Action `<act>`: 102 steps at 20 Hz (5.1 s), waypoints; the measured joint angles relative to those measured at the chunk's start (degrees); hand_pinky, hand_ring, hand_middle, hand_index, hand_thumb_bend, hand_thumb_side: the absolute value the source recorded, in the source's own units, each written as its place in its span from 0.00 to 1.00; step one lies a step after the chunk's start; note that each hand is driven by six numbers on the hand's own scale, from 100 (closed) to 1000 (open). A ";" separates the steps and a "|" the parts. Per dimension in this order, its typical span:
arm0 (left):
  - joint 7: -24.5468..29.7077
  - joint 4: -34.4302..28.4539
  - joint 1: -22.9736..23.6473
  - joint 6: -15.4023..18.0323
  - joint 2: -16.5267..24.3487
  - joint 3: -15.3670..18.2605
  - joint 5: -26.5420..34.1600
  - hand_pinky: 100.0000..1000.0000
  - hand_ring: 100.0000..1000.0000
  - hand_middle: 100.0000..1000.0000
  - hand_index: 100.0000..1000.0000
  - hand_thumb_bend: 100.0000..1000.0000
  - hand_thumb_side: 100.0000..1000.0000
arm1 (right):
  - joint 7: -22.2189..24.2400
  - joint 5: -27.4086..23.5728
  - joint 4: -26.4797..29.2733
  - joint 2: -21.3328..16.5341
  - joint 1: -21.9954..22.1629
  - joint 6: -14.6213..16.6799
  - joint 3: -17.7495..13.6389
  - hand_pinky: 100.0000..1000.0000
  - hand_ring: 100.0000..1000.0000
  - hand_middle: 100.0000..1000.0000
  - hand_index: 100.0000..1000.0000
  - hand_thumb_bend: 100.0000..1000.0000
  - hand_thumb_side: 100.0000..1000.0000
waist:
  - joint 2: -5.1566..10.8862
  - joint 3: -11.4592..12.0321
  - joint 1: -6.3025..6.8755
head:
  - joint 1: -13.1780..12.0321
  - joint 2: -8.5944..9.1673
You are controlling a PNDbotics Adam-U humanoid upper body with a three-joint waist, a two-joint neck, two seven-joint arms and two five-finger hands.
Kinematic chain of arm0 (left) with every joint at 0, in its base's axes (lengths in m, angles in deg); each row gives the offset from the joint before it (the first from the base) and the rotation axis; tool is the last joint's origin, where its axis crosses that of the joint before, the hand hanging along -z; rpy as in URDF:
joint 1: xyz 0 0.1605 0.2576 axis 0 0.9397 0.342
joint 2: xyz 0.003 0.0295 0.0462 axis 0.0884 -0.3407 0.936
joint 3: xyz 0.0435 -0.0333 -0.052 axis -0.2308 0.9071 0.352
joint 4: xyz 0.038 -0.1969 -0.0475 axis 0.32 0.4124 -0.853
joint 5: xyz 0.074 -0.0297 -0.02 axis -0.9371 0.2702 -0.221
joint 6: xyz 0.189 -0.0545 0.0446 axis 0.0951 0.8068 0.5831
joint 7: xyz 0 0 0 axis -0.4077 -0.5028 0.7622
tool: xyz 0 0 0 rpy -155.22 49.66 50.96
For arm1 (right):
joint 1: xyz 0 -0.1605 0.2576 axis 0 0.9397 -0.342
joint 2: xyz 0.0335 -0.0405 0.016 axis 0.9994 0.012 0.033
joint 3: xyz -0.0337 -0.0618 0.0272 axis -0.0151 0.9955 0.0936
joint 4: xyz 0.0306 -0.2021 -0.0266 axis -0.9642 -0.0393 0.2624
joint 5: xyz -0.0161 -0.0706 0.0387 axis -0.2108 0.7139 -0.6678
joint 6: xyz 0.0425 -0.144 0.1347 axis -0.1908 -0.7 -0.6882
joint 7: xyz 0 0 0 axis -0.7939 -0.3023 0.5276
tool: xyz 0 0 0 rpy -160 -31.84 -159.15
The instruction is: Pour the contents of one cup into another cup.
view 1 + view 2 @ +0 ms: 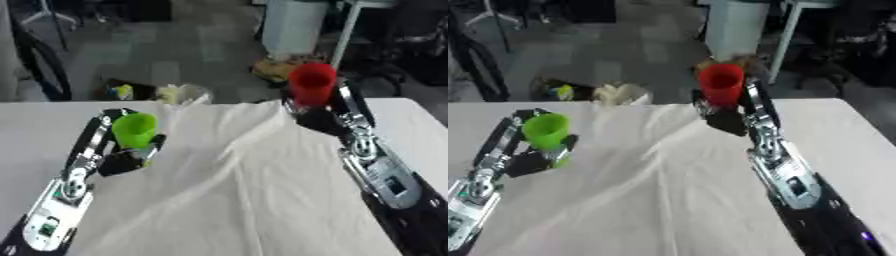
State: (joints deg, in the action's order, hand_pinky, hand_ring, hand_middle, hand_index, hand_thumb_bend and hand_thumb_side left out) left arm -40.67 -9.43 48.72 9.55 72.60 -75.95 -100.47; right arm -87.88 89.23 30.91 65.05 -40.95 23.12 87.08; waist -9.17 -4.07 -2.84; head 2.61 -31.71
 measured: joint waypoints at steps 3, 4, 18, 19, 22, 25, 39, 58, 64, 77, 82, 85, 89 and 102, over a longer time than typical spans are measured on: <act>0.27 0.02 0.38 0.20 -0.48 -0.09 -0.09 0.00 0.15 0.25 0.54 0.16 0.15 | 1.31 1.29 0.38 -0.39 -1.53 -0.21 0.67 0.40 0.28 0.37 0.55 0.00 0.00 | 0.05 0.11 -0.37 | -0.03 0.00; 0.33 0.03 0.41 0.25 -0.59 -0.17 -0.16 0.00 0.15 0.25 0.54 0.16 0.15 | 1.80 1.79 0.49 -0.40 -1.98 -0.28 0.89 0.40 0.28 0.37 0.55 0.00 0.00 | 0.06 0.15 -0.43 | -0.05 0.00; 1.04 0.44 0.85 0.80 -2.93 -1.09 -1.06 0.00 0.15 0.25 0.54 0.16 0.16 | 7.24 8.98 -0.69 1.27 -7.92 0.49 3.19 0.40 0.28 0.37 0.56 0.00 0.00 | 0.34 1.13 -1.26 | -0.16 0.00; 1.20 0.46 0.85 0.88 -3.01 -1.33 -1.11 0.00 0.15 0.25 0.54 0.16 0.16 | 7.61 9.40 -1.07 1.48 -8.22 0.58 3.32 0.40 0.28 0.37 0.56 0.00 0.00 | 0.34 1.36 -1.26 | -0.15 0.00; 1.66 0.74 0.86 1.01 -3.39 -1.90 -1.49 0.00 0.14 0.25 0.54 0.16 0.16 | 8.53 10.77 -2.39 2.24 -9.10 0.92 3.54 0.40 0.28 0.37 0.56 0.00 0.00 | 0.34 2.04 -1.27 | -0.11 0.01; 1.94 0.88 0.90 1.19 -3.50 -2.32 -1.91 0.00 0.14 0.25 0.53 0.16 0.16 | 9.30 12.43 -4.08 2.96 -9.85 1.45 3.81 0.40 0.28 0.37 0.56 0.00 0.00 | 0.34 2.57 -1.27 | 0.01 0.01; 3.84 1.82 1.19 2.62 -4.50 -4.93 -3.45 0.00 0.14 0.25 0.52 0.16 0.16 | 11.94 22.69 -11.72 6.11 -13.32 4.89 4.13 0.41 0.28 0.38 0.56 0.00 0.00 | 0.35 4.47 -1.19 | 0.49 0.01; 2.38 3.19 1.22 5.27 -6.01 -5.82 -7.12 0.00 0.14 0.25 0.52 0.15 0.15 | 13.54 39.91 -15.63 11.46 -16.06 8.25 5.44 0.42 0.29 0.38 0.55 0.00 0.00 | 0.35 4.07 -1.65 | 1.09 0.01; 1.88 3.94 1.23 5.60 -6.41 -5.78 -8.03 0.00 0.14 0.27 0.52 0.15 0.15 | 13.94 42.73 -14.24 12.30 -16.06 8.14 6.72 0.43 0.30 0.39 0.55 0.00 0.00 | 0.35 3.97 -1.89 | 1.12 0.01; 1.03 4.25 1.25 5.18 -6.45 -4.93 -8.02 0.00 0.15 0.27 0.52 0.16 0.15 | 14.76 46.15 -7.76 10.78 -14.73 9.36 9.13 0.43 0.31 0.39 0.55 0.00 0.00 | 0.40 3.61 -1.91 | 1.11 0.01; 0.94 3.90 1.25 4.96 -6.44 -4.89 -7.52 0.00 0.15 0.27 0.52 0.17 0.15 | 14.99 46.15 -7.15 10.66 -14.49 9.31 9.28 0.43 0.30 0.39 0.55 0.00 0.00 | 0.42 3.57 -1.91 | 1.11 0.01; 0.95 3.76 1.25 4.78 -6.44 -4.88 -7.34 0.00 0.15 0.27 0.52 0.17 0.16 | 14.99 46.15 -7.10 10.65 -14.49 9.31 9.38 0.43 0.30 0.39 0.55 0.00 0.00 | 0.44 3.57 -1.91 | 1.11 0.01; 0.93 3.55 1.25 4.67 -6.44 -4.88 -7.17 0.00 0.15 0.27 0.52 0.18 0.16 | 15.00 46.34 -7.04 10.65 -14.47 9.33 9.43 0.43 0.31 0.39 0.55 0.00 0.00 | 0.45 3.57 -1.90 | 1.11 0.01; 1.09 3.53 1.25 4.45 -6.43 -4.86 -6.99 0.00 0.15 0.27 0.52 0.18 0.16 | 14.77 48.86 -6.40 10.65 -14.44 10.14 9.47 0.44 0.31 0.40 0.55 0.00 0.00 | 0.59 3.65 -1.88 | 1.31 0.02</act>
State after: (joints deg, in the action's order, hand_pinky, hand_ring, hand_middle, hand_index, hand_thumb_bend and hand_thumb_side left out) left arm -39.58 -5.90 49.97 14.01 66.17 -80.81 -107.46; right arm -73.11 138.09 24.50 75.70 -55.39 33.26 96.55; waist -8.58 -0.42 -4.72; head 3.92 -31.70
